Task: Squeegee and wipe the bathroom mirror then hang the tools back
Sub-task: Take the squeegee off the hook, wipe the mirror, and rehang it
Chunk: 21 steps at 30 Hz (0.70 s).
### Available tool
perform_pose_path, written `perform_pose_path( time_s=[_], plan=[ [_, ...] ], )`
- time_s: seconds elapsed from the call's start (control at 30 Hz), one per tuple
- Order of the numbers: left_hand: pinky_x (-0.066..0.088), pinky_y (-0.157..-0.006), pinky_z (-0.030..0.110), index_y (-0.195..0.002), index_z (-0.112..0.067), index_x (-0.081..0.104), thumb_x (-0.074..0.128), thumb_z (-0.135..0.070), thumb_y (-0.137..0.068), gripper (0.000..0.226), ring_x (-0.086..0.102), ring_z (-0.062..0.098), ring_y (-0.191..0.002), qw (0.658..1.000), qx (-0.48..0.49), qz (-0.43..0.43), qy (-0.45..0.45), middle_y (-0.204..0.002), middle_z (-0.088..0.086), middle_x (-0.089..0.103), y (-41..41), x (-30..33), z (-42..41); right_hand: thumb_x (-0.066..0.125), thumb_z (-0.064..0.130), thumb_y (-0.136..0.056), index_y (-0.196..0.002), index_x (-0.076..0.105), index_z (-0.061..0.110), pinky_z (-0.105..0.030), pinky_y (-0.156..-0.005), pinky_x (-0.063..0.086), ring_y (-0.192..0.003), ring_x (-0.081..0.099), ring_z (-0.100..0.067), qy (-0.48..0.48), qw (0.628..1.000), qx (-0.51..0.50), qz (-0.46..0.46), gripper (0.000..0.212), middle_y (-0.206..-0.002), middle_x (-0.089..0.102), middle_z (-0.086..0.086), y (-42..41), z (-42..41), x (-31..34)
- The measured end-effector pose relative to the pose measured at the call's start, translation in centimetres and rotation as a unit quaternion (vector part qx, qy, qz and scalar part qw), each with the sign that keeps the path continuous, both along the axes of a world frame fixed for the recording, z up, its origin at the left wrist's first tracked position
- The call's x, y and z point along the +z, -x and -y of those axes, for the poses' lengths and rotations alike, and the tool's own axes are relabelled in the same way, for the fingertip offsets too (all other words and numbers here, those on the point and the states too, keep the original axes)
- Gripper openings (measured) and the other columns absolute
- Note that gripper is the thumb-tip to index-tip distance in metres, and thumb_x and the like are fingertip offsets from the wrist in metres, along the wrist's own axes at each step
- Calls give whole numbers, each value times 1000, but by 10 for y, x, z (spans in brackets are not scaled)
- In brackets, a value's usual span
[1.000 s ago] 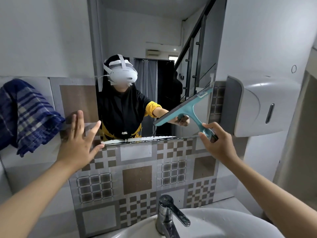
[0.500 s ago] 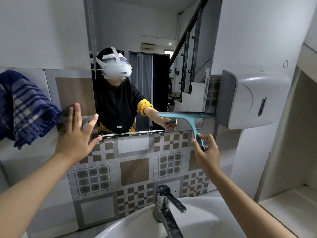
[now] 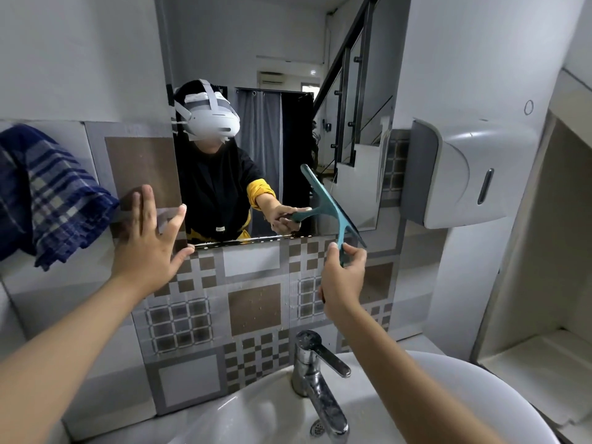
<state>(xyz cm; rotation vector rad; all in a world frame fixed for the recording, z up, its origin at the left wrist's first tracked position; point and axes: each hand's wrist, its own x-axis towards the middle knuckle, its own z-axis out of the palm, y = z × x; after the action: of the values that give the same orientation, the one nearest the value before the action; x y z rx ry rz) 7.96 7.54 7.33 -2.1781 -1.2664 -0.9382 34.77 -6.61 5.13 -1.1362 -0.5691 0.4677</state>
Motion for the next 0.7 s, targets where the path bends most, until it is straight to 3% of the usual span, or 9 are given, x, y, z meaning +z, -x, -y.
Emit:
perform_pose_path(
  time_s=[0.2, 0.3, 0.4, 0.57, 0.7],
  plan=[
    [38, -92, 72, -143, -22, 27, 64, -43, -80, 76, -15, 36, -141, 1000, -3, -10, -4, -156, 21, -11, 1, 3, 2, 53, 30, -94, -93, 43, 28, -30, -50, 44, -59, 48, -17, -8, 998, 9, -65, 10, -87, 57, -10, 36, -7, 8],
    [47, -83, 69, -143, -22, 28, 67, -43, -78, 79, 0, 44, -142, 999, 4, -36, -12, -156, 24, -4, 5, 7, 4, 53, 29, -95, -99, 44, 25, -28, -51, 47, -63, 50, -17, -15, 994, 26, -101, 11, -98, 59, -12, 61, -9, 14],
    [46, -90, 63, -144, -22, 29, 73, -39, -74, 85, 12, 48, -140, 997, 4, -75, -30, -155, 27, 2, 14, 11, 5, 53, 28, -95, -106, 43, 21, -24, -45, 45, -60, 50, -16, -25, 992, 43, -118, 17, -98, 58, -11, 91, -12, 18],
    [46, -94, 55, -145, -23, 28, 80, -32, -68, 93, 8, 37, -144, 995, -2, -96, -15, -158, 17, -1, 30, 16, 5, 55, 27, -94, -102, 42, 27, -23, -48, 46, -57, 52, -13, -12, 994, 72, -82, 15, -87, 60, -9, 143, -16, 16],
    [42, -101, 47, -150, -21, 7, 77, -32, -72, 105, -5, 26, -146, 994, 22, -109, 11, -157, 6, -19, 36, 21, 9, 55, 25, -94, -92, 40, 31, -22, -51, 48, -58, 53, -11, -22, 996, 82, -34, 16, -81, 60, -6, 172, -18, 13]
  ],
)
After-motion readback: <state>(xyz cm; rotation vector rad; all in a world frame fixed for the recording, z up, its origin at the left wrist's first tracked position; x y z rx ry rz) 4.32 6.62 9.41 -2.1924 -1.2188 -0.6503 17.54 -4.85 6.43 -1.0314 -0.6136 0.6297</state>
